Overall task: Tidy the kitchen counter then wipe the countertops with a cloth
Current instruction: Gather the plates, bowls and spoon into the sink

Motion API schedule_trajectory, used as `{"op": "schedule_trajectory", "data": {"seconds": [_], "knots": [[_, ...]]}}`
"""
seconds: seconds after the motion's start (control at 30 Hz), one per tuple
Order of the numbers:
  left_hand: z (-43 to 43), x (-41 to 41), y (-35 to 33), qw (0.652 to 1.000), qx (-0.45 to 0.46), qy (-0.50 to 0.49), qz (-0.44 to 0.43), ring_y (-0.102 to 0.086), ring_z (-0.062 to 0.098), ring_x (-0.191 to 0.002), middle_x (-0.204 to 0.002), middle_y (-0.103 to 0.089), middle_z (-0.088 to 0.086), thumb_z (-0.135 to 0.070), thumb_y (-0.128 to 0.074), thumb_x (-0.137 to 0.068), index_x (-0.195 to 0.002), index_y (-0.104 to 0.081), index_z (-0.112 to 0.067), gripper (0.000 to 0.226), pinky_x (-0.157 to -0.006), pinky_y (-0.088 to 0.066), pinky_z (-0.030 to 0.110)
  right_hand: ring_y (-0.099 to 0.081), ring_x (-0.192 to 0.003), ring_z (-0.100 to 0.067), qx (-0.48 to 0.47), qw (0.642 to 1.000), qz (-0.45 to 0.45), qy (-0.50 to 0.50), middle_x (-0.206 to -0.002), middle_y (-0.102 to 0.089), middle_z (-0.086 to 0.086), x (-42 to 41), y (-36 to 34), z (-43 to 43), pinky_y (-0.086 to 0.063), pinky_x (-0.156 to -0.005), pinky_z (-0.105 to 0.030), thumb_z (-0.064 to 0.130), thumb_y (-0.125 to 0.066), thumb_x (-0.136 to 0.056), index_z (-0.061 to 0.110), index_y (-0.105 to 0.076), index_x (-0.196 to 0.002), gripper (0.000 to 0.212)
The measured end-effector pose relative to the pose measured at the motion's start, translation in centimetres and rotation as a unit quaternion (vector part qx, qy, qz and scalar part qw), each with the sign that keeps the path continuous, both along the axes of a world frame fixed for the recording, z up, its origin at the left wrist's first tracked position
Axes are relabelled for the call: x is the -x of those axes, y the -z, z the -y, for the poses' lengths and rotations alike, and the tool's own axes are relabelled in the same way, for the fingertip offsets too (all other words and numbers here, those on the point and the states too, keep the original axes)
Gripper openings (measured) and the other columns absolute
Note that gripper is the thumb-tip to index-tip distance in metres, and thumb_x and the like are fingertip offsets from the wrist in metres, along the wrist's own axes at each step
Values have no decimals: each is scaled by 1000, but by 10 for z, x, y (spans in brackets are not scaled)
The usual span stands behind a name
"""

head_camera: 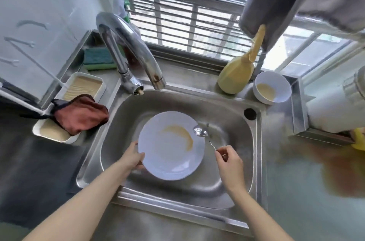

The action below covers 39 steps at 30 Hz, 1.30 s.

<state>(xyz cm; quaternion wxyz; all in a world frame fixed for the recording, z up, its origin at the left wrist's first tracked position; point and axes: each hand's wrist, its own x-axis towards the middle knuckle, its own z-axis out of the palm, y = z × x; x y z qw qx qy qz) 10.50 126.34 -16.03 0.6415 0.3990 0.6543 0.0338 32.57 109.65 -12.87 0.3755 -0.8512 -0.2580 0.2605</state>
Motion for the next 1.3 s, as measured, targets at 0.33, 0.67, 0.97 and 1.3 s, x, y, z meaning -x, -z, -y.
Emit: {"op": "schedule_trajectory", "data": {"seconds": [0.33,0.67,0.97,1.3], "knots": [[-31,9,45,991,-89,18,-97,-53,38,-109,-119,-53,12,0,-56,-84,-132,-38,-7,51,-87,-50,49,-51,-66,-7,38,996,-52,-53,-71,-57,2,-5,61,-10,-38,-60,-10,6,-62,-85,10,-60,-79,7],[-18,7,38,929,-140,158,-305,-49,44,-114,-128,-48,28,-10,-53,-87,-119,-39,2,38,-91,-41,43,-49,-68,-15,137,970,-103,-170,-67,-53,9,52,84,-20,-35,-57,-16,9,-57,-82,25,-47,-69,22],[-7,17,12,933,-128,256,-216,-52,22,-95,-109,-57,7,-17,-55,-86,-118,-52,-12,33,-76,-37,23,-46,-75,-23,282,906,-53,-312,-81,-53,-3,68,99,-31,-33,-63,-30,6,-47,-83,24,-33,-64,30],[4,25,-20,953,-175,210,-132,-57,26,-97,-103,-59,9,-11,-57,-86,-111,-57,-7,25,-83,-43,28,-50,-109,-30,315,885,-21,-343,-118,-51,-12,47,72,-42,-40,-86,-29,10,-47,-83,10,-56,-106,24]]}}
